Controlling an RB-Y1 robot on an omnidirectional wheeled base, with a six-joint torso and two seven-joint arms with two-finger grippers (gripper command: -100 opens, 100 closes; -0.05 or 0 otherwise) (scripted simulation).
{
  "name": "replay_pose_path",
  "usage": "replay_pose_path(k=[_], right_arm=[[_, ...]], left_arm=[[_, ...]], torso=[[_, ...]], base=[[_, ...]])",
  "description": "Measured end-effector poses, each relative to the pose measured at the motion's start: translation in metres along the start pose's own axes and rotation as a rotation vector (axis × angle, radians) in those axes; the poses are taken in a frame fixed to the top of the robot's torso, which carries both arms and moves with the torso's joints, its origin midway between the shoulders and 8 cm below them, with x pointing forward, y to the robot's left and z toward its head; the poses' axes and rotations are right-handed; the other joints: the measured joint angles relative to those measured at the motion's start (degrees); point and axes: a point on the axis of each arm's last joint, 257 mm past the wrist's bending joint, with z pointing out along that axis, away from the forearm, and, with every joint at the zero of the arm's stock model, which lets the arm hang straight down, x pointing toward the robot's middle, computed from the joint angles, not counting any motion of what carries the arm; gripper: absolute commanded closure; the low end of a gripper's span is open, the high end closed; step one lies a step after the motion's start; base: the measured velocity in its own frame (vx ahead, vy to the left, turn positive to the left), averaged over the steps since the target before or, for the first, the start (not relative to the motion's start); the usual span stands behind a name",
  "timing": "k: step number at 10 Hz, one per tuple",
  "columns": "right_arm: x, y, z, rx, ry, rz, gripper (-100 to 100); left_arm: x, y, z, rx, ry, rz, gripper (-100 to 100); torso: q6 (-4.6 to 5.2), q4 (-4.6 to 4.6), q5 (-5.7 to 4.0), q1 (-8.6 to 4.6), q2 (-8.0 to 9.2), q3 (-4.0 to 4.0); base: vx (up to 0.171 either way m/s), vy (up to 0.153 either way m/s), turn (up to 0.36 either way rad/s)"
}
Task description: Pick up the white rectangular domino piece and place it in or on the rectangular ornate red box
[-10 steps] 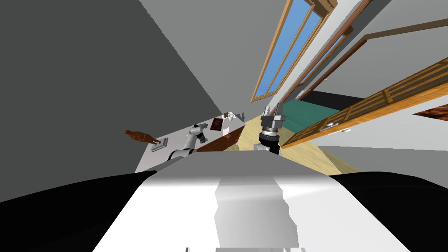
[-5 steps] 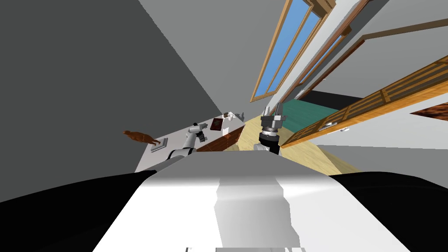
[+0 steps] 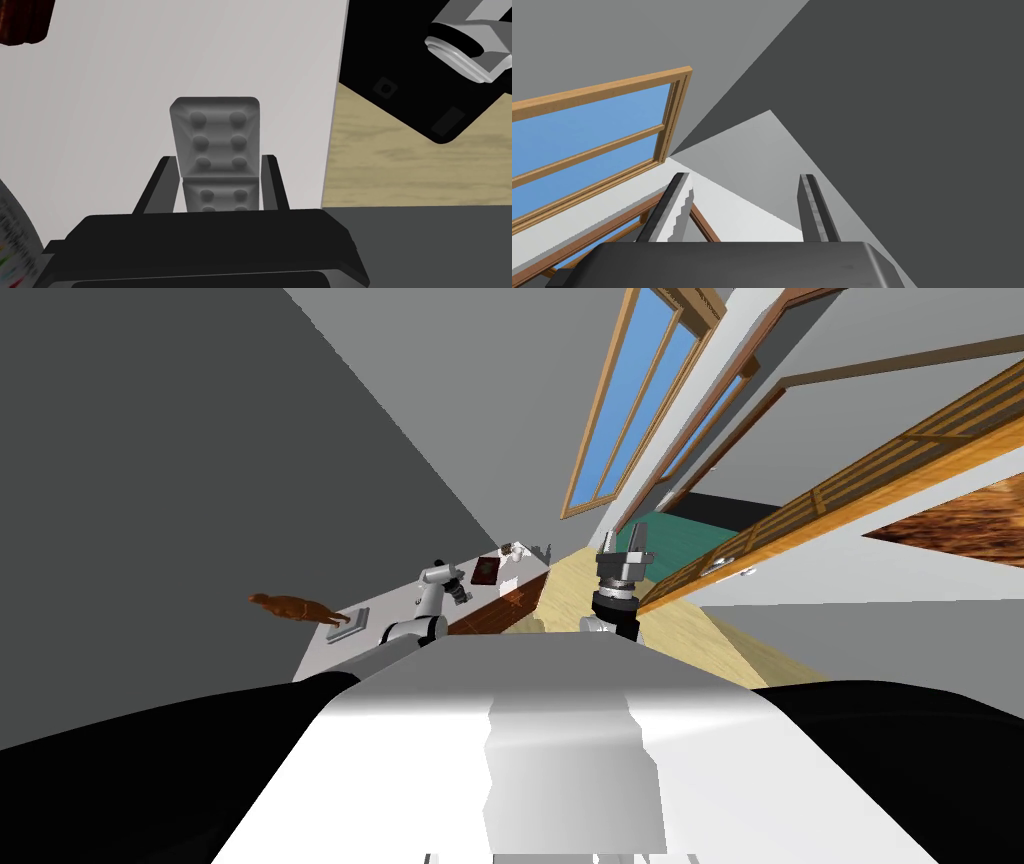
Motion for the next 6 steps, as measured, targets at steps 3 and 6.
replay_pose_path(k=[3,6], right_arm=[[0.0,0.0,0.0,0.0,0.0,0.0,0],[0.0,0.0,0.0,0.0,0.0,0.0,0]], left_arm=[[-0.003,-0.018,-0.015,0.017,0.033,-0.061,100],[-0.013,-0.036,-0.03,0.028,0.059,-0.131,100]], torso=[[-0.03,-0.01,0.02,0.1,-0.09,-0.04],[0.01,-0.05,0.02,0.05,-0.15,-0.09]], base=[[-0.01,-0.069,-0.148],[0.004,-0.084,-0.188]])
